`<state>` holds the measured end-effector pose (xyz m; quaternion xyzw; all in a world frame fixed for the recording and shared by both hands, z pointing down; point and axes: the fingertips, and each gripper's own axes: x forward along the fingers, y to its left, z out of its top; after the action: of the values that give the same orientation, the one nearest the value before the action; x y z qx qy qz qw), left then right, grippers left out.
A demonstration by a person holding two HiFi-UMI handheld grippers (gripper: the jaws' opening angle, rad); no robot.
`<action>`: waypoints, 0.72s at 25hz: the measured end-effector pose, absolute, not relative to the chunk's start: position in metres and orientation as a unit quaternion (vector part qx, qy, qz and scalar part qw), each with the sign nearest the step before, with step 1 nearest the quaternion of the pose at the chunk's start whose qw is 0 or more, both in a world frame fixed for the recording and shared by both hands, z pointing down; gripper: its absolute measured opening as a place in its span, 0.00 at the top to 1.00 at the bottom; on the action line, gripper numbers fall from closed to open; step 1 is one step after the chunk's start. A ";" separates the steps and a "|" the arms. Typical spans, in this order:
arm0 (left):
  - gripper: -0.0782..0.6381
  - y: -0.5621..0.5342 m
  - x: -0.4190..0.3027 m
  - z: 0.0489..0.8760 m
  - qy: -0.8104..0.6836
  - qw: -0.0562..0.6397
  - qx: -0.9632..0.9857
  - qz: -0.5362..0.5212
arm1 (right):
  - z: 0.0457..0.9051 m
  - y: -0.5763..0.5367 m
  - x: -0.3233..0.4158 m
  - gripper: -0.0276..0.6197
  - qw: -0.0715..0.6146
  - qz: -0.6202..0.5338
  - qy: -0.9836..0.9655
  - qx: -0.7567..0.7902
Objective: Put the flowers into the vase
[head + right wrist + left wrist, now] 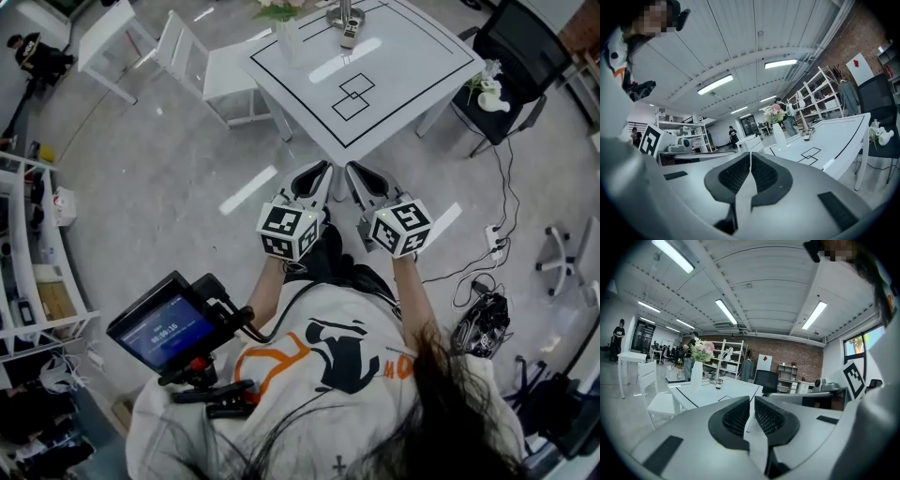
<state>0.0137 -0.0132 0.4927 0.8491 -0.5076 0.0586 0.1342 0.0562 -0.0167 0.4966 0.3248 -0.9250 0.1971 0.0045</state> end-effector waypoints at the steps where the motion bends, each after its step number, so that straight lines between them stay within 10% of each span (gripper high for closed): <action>1: 0.83 -0.011 0.015 0.492 -0.507 0.134 0.849 0.058 | 0.496 -0.014 0.057 0.92 0.005 0.195 -0.925 0.325; 18: 0.83 -0.010 0.016 0.485 -0.510 0.133 0.848 0.052 | 0.489 -0.007 0.066 0.94 0.007 0.181 -0.926 0.332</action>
<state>0.0165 -0.0099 0.4845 0.8484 -0.5099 0.0515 0.1327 0.0657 -0.0068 0.4887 0.3318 -0.9259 0.1806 0.0069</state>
